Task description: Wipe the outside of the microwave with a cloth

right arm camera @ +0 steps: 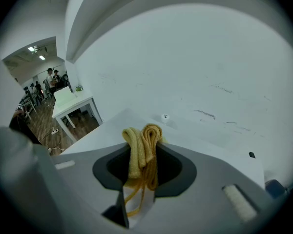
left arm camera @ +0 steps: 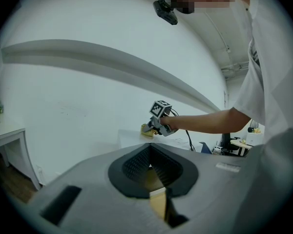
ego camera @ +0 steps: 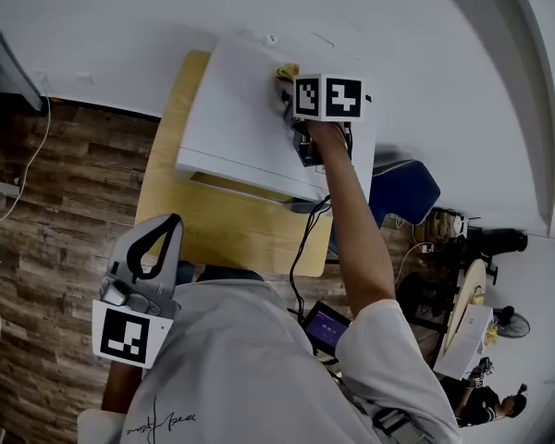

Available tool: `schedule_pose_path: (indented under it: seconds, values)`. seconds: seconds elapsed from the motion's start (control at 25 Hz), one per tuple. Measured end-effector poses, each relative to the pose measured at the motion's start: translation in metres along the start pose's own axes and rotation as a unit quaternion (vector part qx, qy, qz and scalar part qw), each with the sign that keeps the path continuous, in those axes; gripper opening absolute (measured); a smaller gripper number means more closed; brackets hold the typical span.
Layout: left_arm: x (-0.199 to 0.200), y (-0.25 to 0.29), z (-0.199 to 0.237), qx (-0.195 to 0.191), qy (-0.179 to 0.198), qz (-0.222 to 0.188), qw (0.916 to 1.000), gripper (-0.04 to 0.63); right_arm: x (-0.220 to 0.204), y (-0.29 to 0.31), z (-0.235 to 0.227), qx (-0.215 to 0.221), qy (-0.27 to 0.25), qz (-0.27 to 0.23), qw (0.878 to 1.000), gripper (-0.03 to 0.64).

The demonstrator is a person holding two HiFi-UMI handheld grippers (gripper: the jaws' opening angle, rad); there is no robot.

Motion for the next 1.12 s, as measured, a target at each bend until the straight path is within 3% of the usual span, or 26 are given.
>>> schedule_pose_path:
  seconds: [0.8, 0.92, 1.04, 1.12]
  values:
    - [-0.008, -0.032, 0.027, 0.068, -0.033, -0.004, 0.9971, -0.009, 0.037, 0.042, 0.093, 0.071, -0.058, 0.003, 0.996, 0.118]
    - [-0.008, -0.034, 0.028, 0.070, -0.033, -0.002, 0.9970, -0.009, 0.039, 0.043, 0.120, 0.130, -0.053, 0.008, 0.990, 0.118]
    - [-0.006, -0.032, 0.026, 0.062, -0.027, -0.005, 0.9977, -0.009, 0.042, 0.032, 0.150, 0.214, -0.021, 0.005, 0.977, 0.118]
    - [-0.007, -0.031, 0.026, 0.057, -0.026, -0.004, 0.9980, -0.009, 0.048, 0.018, 0.159, 0.245, -0.007, -0.009, 0.970, 0.120]
Point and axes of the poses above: the fingertips, and each gripper's own axes: y forward along the fingers, z to its left, x out of its top, the point moved 2 cm from there along -y, backward along the fingers, and after that the axes turned 3 degrees about x, right-handed, at the moved point
